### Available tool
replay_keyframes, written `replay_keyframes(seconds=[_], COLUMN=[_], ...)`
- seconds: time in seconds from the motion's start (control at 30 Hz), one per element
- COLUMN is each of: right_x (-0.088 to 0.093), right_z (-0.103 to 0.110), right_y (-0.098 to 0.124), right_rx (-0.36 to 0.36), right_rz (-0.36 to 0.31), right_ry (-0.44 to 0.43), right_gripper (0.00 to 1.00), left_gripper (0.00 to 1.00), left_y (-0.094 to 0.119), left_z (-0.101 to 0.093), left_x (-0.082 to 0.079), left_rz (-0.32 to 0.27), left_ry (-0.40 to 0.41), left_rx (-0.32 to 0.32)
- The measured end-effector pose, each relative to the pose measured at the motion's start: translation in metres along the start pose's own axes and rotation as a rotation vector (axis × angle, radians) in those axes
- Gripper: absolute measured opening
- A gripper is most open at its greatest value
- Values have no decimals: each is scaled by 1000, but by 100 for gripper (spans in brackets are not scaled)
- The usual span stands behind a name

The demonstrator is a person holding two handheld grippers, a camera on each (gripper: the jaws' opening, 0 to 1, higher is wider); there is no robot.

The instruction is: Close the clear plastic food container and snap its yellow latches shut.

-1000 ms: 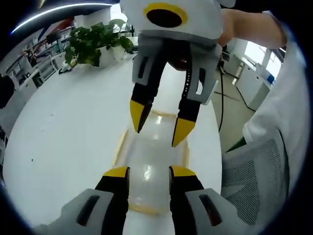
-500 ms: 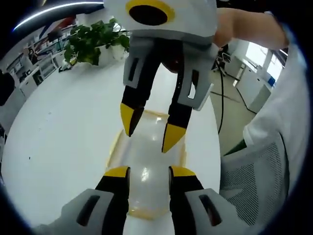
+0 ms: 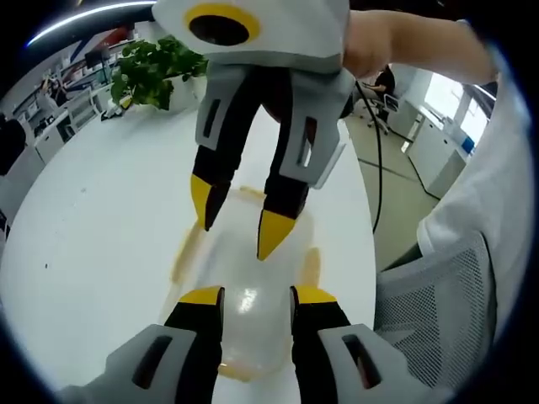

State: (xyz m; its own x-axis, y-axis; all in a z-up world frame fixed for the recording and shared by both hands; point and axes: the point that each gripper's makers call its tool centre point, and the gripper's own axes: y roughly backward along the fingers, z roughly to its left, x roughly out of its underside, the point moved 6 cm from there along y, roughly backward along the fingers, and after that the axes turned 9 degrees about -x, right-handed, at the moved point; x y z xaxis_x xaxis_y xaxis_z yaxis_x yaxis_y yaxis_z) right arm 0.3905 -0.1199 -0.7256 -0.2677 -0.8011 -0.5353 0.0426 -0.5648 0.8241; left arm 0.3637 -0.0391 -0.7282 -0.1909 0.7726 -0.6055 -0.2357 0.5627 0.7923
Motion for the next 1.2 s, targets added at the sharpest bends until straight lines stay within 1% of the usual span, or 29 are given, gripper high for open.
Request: replay_keyframes(seconds=[0.33, 0.47, 0.63, 0.77, 0.87, 0.97, 1.03, 1.1, 1.2], right_x=[-5, -6, -9, -10, -13, -14, -13, -13, -12], right_z=[-5, -8, -9, -13, -14, -16, -16, -18, -19], right_y=[0, -2, -4, -6, -7, -8, -9, -10, -11], right_rx=[11, 16, 16, 15, 11, 6, 6, 0, -2], right_rz=[-7, 8, 9, 14, 14, 13, 22, 25, 31], right_ry=[0, 13, 16, 20, 23, 18, 27, 22, 22], right_gripper=[29, 30, 30, 31, 32, 32, 33, 33, 33], left_gripper=[31, 33, 35, 36, 38, 40, 41, 41, 42], left_y=[0, 0, 0, 0, -1, -2, -3, -3, -3], left_z=[-4, -6, -9, -13, -15, -19, -21, -22, -23], left_x=[2, 1, 2, 2, 2, 3, 4, 4, 5], left_rz=[2, 0, -3, 3, 8, 13, 17, 25, 24], left_ry=[11, 14, 6, -36, -87, -87, -139, -162, -173], left_rx=[-4, -7, -16, -33, -50, -54, -71, -82, -91])
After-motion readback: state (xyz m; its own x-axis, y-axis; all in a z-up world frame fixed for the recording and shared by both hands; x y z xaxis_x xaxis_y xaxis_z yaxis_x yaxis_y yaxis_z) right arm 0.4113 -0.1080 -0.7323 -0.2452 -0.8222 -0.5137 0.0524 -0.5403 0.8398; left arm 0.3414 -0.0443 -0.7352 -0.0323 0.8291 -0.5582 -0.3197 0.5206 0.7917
